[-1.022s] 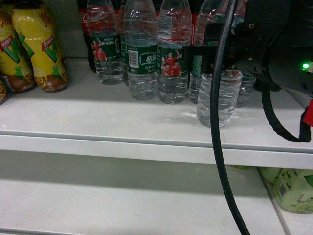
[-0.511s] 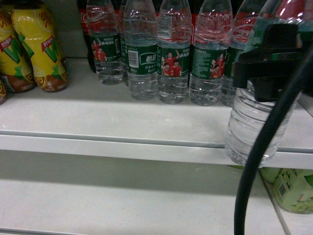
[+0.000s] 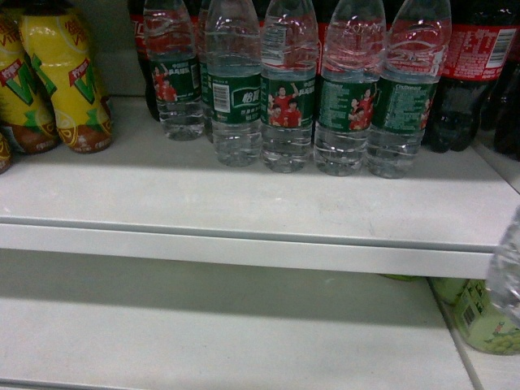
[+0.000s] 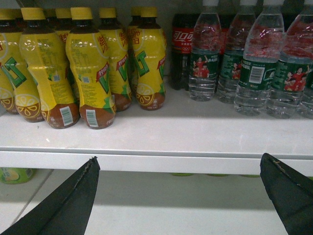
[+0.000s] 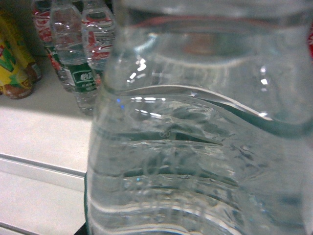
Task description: Move water from second to third shelf
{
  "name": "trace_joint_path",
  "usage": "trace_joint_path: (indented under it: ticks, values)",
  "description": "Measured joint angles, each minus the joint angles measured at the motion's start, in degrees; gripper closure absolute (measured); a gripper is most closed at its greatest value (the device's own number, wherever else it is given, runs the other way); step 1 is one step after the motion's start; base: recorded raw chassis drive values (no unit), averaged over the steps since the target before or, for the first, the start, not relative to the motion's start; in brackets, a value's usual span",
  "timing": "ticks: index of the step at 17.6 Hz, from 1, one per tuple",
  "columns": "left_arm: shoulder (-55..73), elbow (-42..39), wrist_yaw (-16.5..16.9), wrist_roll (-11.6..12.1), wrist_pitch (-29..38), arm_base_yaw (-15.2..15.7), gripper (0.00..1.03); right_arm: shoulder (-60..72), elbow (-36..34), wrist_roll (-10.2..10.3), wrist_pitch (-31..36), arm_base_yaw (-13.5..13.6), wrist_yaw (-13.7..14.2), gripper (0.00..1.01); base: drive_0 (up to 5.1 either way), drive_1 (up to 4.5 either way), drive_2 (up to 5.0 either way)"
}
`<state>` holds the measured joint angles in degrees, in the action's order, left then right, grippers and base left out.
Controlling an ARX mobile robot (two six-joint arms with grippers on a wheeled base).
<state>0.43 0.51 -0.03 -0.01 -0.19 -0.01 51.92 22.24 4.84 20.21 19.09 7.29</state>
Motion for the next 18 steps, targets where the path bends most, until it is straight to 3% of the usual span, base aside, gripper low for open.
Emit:
trace_joint_path:
  ticks: [6,10,11,14,18]
  values:
    - [0.0,0.0,0.0,0.0,0.0,0.0,0.05,-15.8,-2.3,0.4,-11.4,-7.9,-2.1,0.58,0.0,0.0,0.0]
    - [0.0,0.0,0.0,0.0,0.0,0.0,0.05,-19.5,-2.4,0.7,-13.0,-11.8,-2.2,0.58,0.0,0.0,0.0]
    - [0.0,0.0,0.0,0.0,0.0,0.0,0.05,-19.6,-2.4,1.0,-13.5,-12.0,-2.0,0.58,0.0,0.0,0.0]
    - [0.0,0.0,0.0,0.0,0.0,0.0,0.05,-19.0,-3.1,1.6,-12.7,-10.8,2.9,0.58,0.0,0.0,0.0]
    - [0.0,0.0,0.0,0.0,0.0,0.0,0.05,-19.3,-3.1,1.8,-13.1,-11.4,2.3,0.58,0.0,0.0,0.0]
